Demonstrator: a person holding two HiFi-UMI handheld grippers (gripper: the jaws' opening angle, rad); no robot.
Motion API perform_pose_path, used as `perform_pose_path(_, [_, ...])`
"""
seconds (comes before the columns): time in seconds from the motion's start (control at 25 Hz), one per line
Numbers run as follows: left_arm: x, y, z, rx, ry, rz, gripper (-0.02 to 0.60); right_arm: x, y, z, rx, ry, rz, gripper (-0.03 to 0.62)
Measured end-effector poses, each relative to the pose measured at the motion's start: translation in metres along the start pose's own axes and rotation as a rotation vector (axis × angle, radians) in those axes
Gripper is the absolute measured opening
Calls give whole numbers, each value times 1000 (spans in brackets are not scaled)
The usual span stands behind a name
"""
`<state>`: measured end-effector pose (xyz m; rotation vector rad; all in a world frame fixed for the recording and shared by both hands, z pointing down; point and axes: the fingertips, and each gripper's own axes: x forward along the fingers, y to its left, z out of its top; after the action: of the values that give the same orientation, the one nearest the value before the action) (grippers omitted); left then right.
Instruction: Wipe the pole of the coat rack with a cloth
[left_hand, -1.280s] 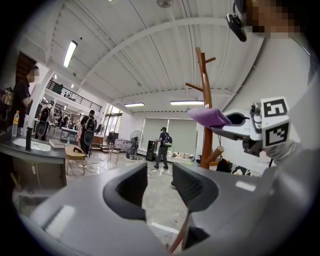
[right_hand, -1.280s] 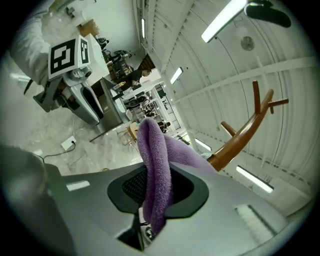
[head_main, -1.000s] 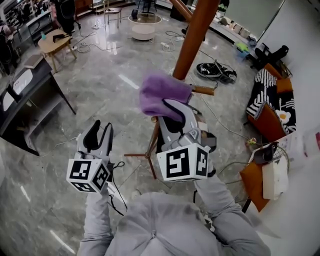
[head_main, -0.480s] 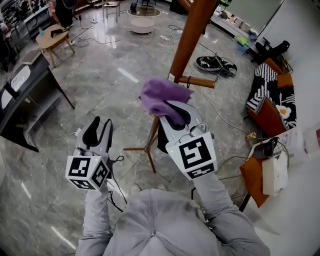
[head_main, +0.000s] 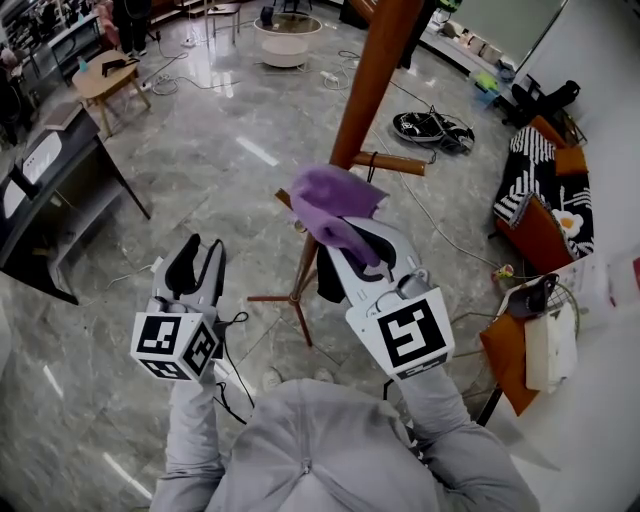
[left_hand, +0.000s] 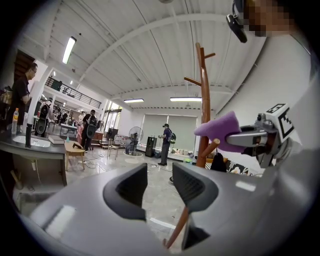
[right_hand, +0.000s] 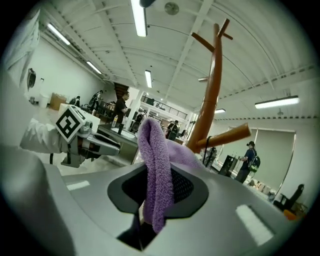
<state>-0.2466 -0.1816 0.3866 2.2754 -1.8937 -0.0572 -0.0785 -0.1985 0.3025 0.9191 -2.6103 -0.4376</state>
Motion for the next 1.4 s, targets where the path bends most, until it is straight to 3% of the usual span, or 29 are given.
perform_pose_path(0.16, [-2, -4, 0, -1, -5, -5, 163, -33, -7, 29, -174, -23, -27, 60])
perform_pose_path(0.28, [-1, -7, 1, -1, -13, -12, 163, -59, -19, 52, -242, -28, -65, 60])
perform_pose_path(0.36, [0, -8, 3, -1, -18, -20, 163, -75, -31, 74, -316, -56, -130, 60])
perform_pose_path(0.56, [1, -12, 6, -2, -29, -32, 163, -105, -72, 131, -615, -130, -327, 60])
perform_pose_path(0.68, [1, -12, 8, -3, -35, -32, 163, -113, -101, 141, -741, -73, -456, 60])
perform_pose_path(0.76, [0, -10, 8, -5, -36, -30, 163, -109, -116, 129, -850, 50, -514, 60])
perform_pose_path(0.84, [-1, -6, 8, -6, -36, -28, 163, -93, -119, 107, -1017, 208, -479, 60])
perform_pose_path(1.0, [-1, 2, 7, -11, -39, -21, 163, -56, -101, 70, -1302, 445, -256, 60])
perform_pose_path(1.12, [-1, 2, 7, -18, -41, -23, 163, -34, -85, 62, -1438, 500, -140, 60])
perform_pose_path(1.28, [-4, 3, 3, -26, -44, -20, 163, -17, -72, 69, -1600, 526, -102, 60])
perform_pose_path(1.4, [-7, 8, 2, -18, -44, -2, 163, -14, -68, 68, -1661, 571, -63, 60])
